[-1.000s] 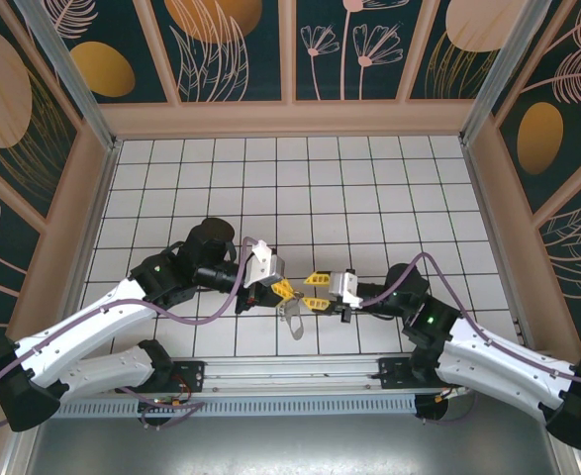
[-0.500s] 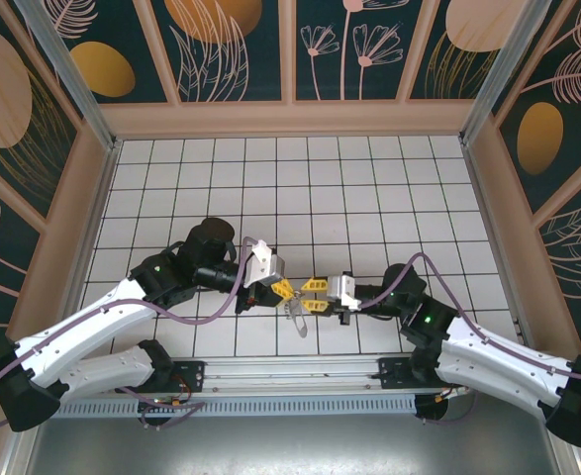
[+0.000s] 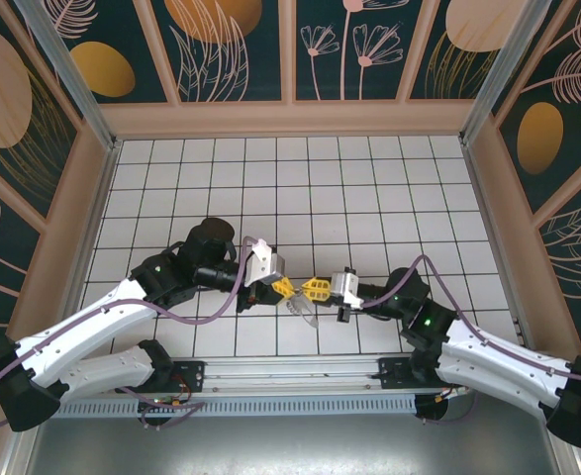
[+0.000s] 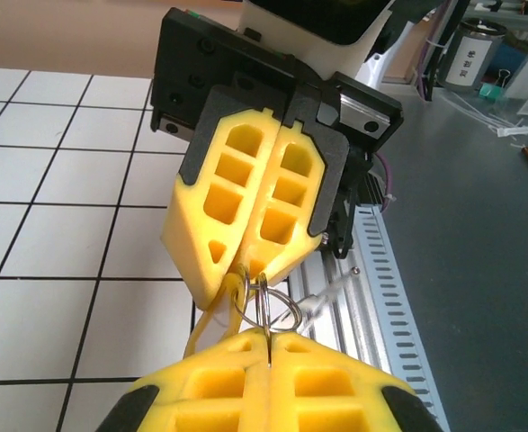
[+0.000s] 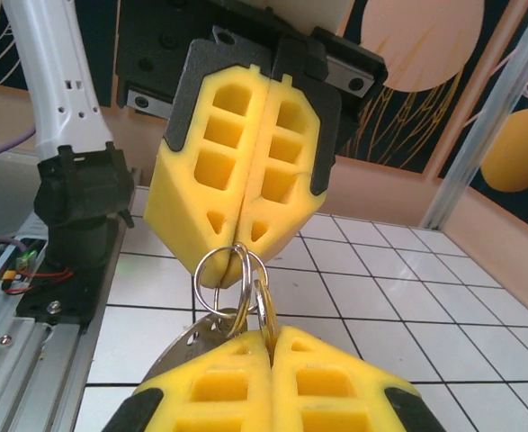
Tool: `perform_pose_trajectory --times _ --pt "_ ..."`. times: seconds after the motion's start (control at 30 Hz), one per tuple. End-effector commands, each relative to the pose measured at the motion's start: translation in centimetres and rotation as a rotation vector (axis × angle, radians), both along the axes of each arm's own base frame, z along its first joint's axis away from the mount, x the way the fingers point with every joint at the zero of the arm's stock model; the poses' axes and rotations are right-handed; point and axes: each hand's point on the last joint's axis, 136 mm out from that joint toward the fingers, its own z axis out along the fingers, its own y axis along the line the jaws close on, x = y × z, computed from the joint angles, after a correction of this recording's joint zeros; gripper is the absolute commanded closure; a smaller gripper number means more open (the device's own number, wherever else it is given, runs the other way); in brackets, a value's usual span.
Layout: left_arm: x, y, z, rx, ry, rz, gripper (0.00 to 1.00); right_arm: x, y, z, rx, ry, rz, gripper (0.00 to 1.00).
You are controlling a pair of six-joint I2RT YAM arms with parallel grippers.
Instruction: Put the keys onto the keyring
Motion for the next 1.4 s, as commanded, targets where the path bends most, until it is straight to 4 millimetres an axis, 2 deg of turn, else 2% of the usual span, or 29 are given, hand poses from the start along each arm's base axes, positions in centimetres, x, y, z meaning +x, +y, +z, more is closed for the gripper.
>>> perform_pose_trajectory --times 0.0,0.17,0.5,0.7,0.83,0.93,1.13,1.37 --pt "-0.1 -0.1 0.2 -0.016 0.003 -0.003 1.0 2.0 -1.1 2.5 0.099 -0.012 -0.137 1.0" --pt "0.1 -0.1 0.0 -0.02 0.005 0.018 1.0 3.4 -2.1 3.1 0.138 -0.001 -0.234 1.0" --pt "0.3 -0.1 0.2 -0.026 0.0 0.031 1.0 4.1 -3.0 3.3 0.166 -0.004 -0.301 1.0" --pt "0.5 -0.1 0.3 -0.027 -0.008 0.036 1.0 2.9 -2.2 2.4 0.108 -0.018 -0.22 1.0" --pt "0.4 -0.1 0.5 -0.027 -0.012 0.036 1.0 1.3 -1.6 1.9 0.084 -0.022 -0.122 0.73" --pt "0.4 -0.1 0.4 -0.022 -0.01 0.036 1.0 0.3 -1.1 1.6 0.071 -0.02 -0.058 0.66" --pt "0.9 -0.3 0.3 -0.015 -0.016 0.047 1.0 -0.8 -0.2 0.9 0.034 -0.007 0.021 0.66" --pt "1.1 -0.6 0.1 -0.017 -0.015 0.043 1.0 -0.4 0.3 0.5 0.003 -0.003 0.013 0.77"
